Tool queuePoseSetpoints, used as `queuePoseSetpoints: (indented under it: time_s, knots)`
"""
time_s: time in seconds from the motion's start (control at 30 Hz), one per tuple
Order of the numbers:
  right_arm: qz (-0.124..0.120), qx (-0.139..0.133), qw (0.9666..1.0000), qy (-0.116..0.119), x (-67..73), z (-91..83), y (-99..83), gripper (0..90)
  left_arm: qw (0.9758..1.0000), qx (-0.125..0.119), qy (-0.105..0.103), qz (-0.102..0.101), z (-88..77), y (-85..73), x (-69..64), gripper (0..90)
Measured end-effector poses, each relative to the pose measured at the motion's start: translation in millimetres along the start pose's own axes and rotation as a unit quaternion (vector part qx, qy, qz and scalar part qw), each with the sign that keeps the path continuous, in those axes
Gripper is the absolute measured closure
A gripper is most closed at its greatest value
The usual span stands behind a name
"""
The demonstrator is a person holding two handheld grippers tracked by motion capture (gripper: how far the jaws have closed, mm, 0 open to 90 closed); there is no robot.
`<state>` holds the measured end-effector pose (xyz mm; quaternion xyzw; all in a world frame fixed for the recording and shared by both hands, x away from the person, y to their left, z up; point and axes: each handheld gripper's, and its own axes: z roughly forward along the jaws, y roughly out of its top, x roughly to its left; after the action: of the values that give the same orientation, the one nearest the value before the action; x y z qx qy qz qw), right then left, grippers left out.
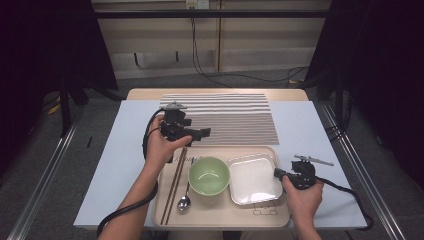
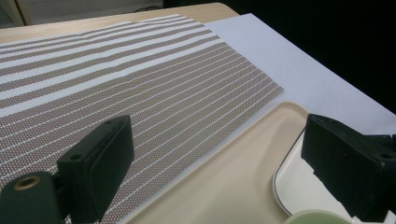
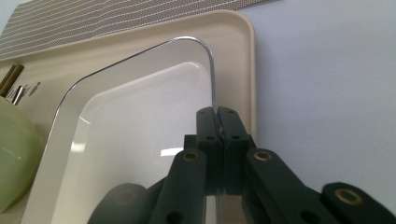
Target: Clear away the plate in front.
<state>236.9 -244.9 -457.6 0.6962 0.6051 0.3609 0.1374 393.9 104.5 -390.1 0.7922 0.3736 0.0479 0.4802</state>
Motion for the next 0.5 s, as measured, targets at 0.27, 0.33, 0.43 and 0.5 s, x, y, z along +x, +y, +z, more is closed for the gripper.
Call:
queuePoseSetpoints:
  time_s: [0.27, 0.33, 0.43, 0.5]
  knots:
    - [-0.020, -0.005, 0.9997, 0.012, -0.9, -4.6, -5.0, 79.8, 1.0000, 0.000, 0.002, -0.001, 1.5, -0.6, 0.9, 9.5]
    - [-0.028, -0.021, 0.9992, 0.019, -1.9, -6.6, -4.9, 76.2, 1.0000, 0.001, 0.002, 0.002, 0.9, -0.5, 1.6, 9.5]
    - [-0.036, -0.053, 0.9973, 0.035, -3.0, -10.6, -4.0, 66.9, 1.0000, -0.002, 0.004, -0.003, -0.1, -0.7, 1.0, 9.5]
    - [-0.048, -0.072, 0.9955, 0.039, -4.5, -12.1, -3.6, 60.0, 1.0000, -0.002, 0.004, -0.003, -1.0, -1.0, 1.8, 9.5]
